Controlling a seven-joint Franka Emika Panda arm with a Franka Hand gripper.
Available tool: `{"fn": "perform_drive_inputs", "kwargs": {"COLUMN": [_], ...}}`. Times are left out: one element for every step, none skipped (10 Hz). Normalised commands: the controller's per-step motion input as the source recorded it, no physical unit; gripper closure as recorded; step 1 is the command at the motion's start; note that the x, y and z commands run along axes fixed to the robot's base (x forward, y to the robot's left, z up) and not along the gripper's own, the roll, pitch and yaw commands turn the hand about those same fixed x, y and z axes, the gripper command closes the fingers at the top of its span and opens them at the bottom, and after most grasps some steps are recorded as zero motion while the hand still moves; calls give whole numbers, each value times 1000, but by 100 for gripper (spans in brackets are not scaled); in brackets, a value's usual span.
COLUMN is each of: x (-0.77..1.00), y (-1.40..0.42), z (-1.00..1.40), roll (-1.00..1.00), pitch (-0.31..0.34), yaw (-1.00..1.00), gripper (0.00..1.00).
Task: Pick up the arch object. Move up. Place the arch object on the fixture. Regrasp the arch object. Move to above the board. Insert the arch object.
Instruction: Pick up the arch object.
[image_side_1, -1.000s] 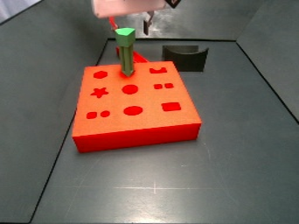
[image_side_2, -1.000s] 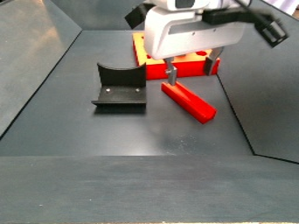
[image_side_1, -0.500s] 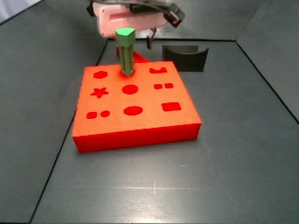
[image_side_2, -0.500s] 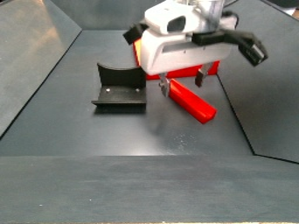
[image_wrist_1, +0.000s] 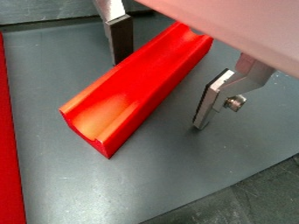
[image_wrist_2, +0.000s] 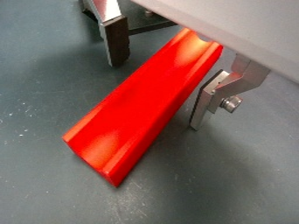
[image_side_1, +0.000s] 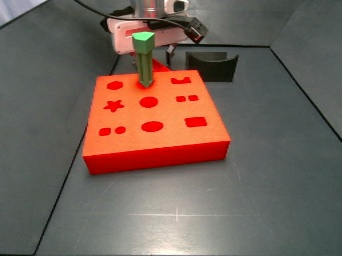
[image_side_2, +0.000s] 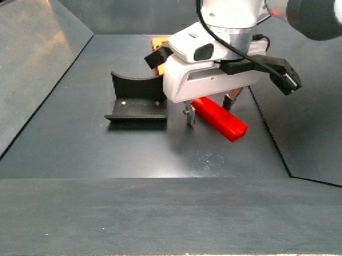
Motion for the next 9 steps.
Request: {"fn": "perform_drive_inputs", "kwargs": {"x": [-6,0,0,0,0,0,0,0,0], "y": [0,0,0,0,0,0,0,0,0], "z": [0,0,0,0,0,0,0,0,0], "roll": [0,0,0,0,0,0,0,0,0], "pitch": [-3,0,0,0,0,0,0,0,0], "yaw": [0,0,0,0,0,0,0,0,0], "gripper": [0,100,100,100,100,100,100,100,100]}}
